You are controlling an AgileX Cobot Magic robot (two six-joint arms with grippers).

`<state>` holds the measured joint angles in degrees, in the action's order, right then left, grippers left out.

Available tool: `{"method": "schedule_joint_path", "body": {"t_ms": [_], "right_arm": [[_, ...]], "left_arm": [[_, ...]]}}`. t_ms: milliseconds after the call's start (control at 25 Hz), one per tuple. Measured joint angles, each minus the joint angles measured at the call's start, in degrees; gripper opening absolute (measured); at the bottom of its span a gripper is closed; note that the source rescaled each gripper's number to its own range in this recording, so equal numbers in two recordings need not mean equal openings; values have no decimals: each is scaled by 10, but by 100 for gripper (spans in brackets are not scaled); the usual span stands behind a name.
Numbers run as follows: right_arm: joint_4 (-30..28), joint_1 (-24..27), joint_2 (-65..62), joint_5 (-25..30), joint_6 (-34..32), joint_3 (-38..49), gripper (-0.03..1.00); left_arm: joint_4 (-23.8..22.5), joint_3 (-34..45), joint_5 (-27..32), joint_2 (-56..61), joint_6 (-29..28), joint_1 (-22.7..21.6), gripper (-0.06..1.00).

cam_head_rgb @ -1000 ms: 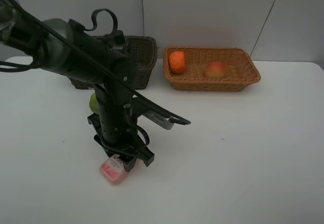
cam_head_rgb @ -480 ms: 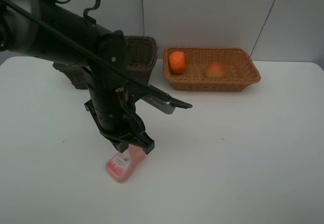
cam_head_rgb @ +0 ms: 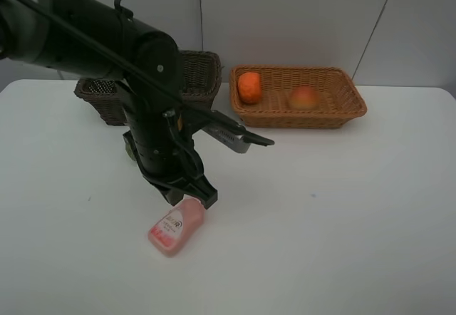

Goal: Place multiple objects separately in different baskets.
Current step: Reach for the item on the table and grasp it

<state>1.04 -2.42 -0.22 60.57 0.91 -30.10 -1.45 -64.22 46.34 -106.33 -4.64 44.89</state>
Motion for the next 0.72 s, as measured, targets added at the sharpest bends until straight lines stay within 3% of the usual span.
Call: {"method": "schedule_joint_path", "body": {"t_ms": [120, 200, 320, 480, 560, 720], "right_arm": [[0, 0, 0, 0, 0, 0, 97], [0, 0, 0, 0, 0, 0, 97], [0, 0, 0, 0, 0, 0, 97], [0, 0, 0, 0, 0, 0, 97], [0, 0, 0, 0, 0, 0, 97], [0, 0, 0, 0, 0, 0, 97]], "left_arm": [[1, -13, 5, 0, 36, 0, 5], [1, -15, 8, 0, 71, 0, 17], [2, -15, 23, 0, 127, 0, 45], [5, -16, 27, -12, 142, 0, 81], [5, -16, 22, -24, 142, 0, 88], [6, -19, 5, -48, 142, 0, 91]]}}
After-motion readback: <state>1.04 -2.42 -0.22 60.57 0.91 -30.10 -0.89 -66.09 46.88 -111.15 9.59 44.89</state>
